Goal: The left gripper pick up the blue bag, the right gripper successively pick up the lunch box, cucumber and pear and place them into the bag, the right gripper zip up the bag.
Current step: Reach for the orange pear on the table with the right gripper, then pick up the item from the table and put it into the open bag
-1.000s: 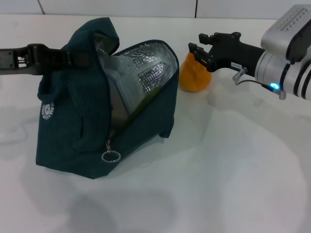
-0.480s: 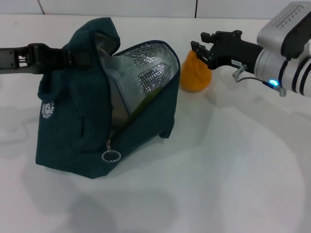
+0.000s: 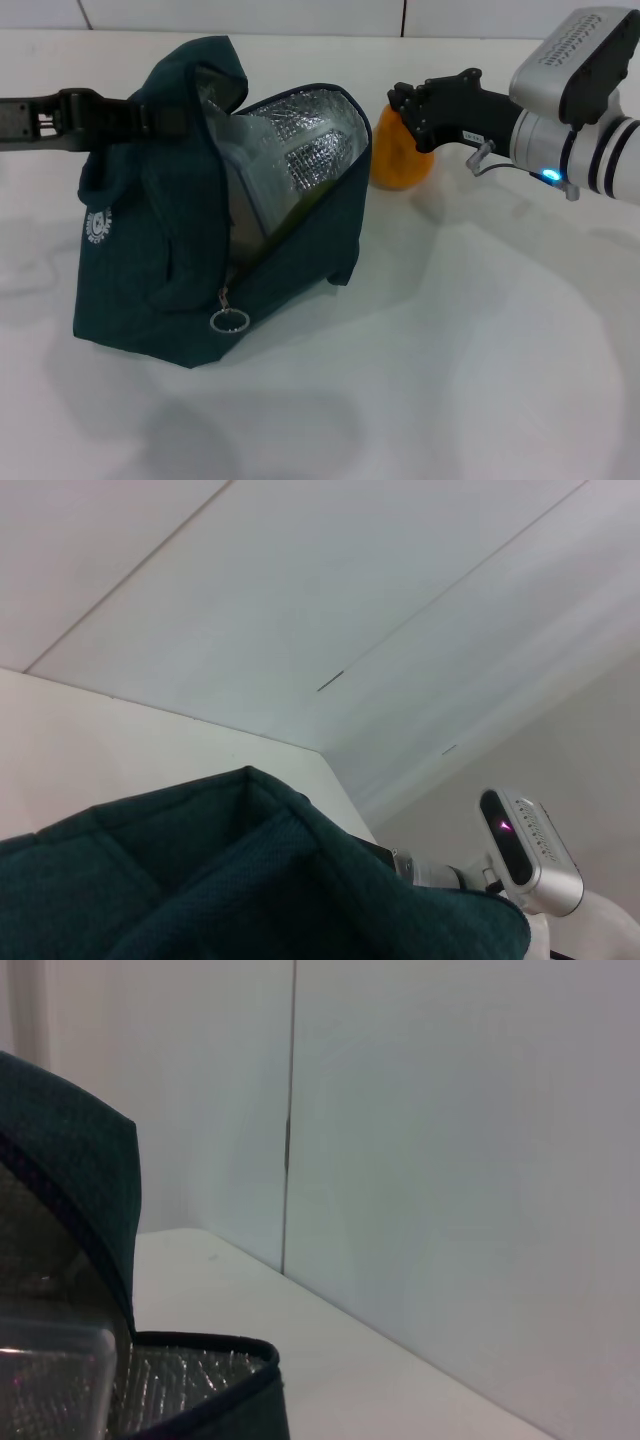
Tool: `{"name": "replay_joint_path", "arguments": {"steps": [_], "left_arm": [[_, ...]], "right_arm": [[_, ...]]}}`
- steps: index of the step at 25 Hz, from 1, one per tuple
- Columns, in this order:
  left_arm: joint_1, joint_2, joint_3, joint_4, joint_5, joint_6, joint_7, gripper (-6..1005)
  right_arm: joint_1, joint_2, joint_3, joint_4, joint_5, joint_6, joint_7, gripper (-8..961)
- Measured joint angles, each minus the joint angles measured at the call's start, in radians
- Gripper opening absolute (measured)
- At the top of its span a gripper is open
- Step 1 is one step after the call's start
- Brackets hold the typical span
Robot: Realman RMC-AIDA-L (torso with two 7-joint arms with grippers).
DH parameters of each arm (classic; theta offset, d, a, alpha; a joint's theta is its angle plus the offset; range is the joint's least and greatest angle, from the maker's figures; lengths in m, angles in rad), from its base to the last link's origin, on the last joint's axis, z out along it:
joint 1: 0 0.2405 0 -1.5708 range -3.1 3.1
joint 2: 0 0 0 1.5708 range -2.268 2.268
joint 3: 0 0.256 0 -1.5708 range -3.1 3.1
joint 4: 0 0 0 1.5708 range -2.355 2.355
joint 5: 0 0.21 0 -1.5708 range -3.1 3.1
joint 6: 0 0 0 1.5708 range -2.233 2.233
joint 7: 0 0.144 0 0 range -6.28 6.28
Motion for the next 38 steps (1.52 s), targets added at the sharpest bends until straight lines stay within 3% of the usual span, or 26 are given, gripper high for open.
{"name": "replay_joint_path", "arguments": {"steps": [4, 11, 24, 29, 38], "left_arm": [[-0.002, 0.003, 0.0, 0.0, 0.001, 0.0, 0.0, 129], [-0.001, 0.006, 0.0, 0.0, 0.001, 0.0, 0.0, 130], [-0.008, -0.004, -0.002, -0.001, 0.0, 0.012, 0.001, 132], [-0.023, -0.021, 0.0, -0.007, -0.052, 0.012, -0.002, 133], [-0.1, -0.075, 0.003, -0.015, -0.097, 0.011, -0.018, 134]], "right_arm": [[-0.006, 0.0, 0.001, -0.008, 0.0, 0.0, 0.0, 35], [-0.026, 0.0, 0.013, -0.033, 0.001, -0.003, -0.005, 42], [-0.172, -0.001, 0.157, -0.14, 0.001, -0.09, -0.062, 55], [-0.21, -0.005, 0.217, -0.14, 0.001, -0.166, -0.058, 59], [-0.278, -0.012, 0.284, -0.143, 0.001, -0.281, -0.055, 68]]}}
